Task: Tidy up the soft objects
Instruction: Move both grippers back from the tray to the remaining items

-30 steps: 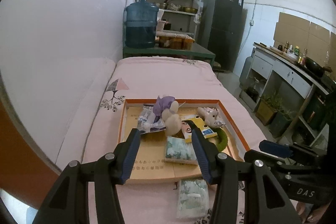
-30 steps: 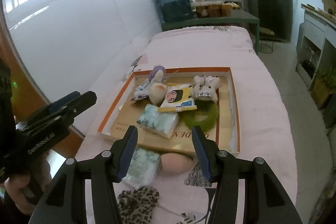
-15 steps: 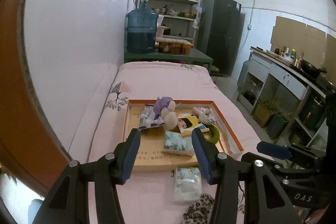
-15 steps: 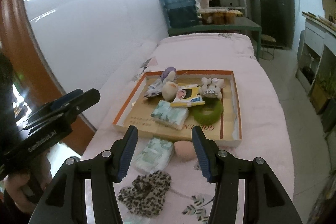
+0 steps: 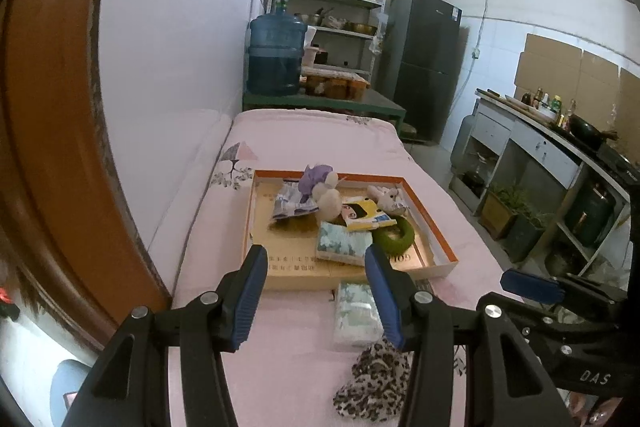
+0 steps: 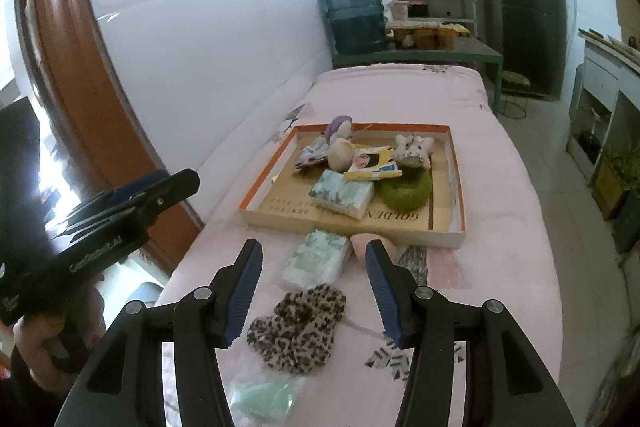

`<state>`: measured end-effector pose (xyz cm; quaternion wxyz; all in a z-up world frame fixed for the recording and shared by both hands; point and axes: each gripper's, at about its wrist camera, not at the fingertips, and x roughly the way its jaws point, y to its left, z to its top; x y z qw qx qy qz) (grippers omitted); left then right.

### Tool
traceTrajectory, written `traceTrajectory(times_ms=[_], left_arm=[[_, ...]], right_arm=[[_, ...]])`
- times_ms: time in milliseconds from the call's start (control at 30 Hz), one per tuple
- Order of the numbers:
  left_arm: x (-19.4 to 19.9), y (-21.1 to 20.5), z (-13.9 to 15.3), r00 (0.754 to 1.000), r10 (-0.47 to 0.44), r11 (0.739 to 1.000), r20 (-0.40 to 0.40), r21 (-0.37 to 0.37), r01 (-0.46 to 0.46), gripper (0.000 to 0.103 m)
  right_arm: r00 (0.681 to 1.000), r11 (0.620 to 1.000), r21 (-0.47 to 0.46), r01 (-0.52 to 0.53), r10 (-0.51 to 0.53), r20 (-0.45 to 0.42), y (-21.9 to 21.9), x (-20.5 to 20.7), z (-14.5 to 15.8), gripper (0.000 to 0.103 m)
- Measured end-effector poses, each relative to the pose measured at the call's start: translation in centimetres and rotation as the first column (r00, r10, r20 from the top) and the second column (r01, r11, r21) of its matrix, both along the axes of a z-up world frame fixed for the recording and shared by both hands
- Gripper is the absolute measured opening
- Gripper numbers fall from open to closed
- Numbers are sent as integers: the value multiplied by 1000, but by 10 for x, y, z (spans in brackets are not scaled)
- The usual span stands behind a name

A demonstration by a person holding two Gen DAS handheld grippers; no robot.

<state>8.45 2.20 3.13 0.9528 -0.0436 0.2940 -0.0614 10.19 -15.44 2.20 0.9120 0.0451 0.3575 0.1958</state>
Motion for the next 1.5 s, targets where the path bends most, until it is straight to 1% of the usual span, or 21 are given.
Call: traceTrajectory(times_ms=[100,233,433,500,633,800,1100,1500], left_arm=[[-7,-1,-3,1000,-6,1000,-1,5,6,51],[-18,0,-8,1000,-11,1000,2,-8,11,51],[-35,2,-21,1000,-14,999,20,-42,15,51],[-37,1,-27,1000,-12,999,19,-30,13,51],[-40,1,-38,1000,-10,1000,-3,-24,10,51],[-41,5,-52,999,-5,1000,-33,-29,4,51],[-42,16,-62,999,12,999,-44,-51,-14,51],[-41,16,-71,998,-3,998,-66,-62,-1,51]], right_arm=[[1000,1000,4,-9,9,-3,2,-10,-2,55],[1000,1000,2,-24,24,-13,6,-23,-8,55],[997,999,14,-46,47,-56,14,-39,-28,56],[996,998,24,-51,52,-74,17,-43,-36,62],[992,998,26,-58,61,-111,23,-49,-58,65],[987,998,15,-56,57,-151,27,-55,-79,74],[978,998,0,-58,57,-199,33,-58,-102,75],[966,995,-10,-98,93,-241,45,-61,-119,75]])
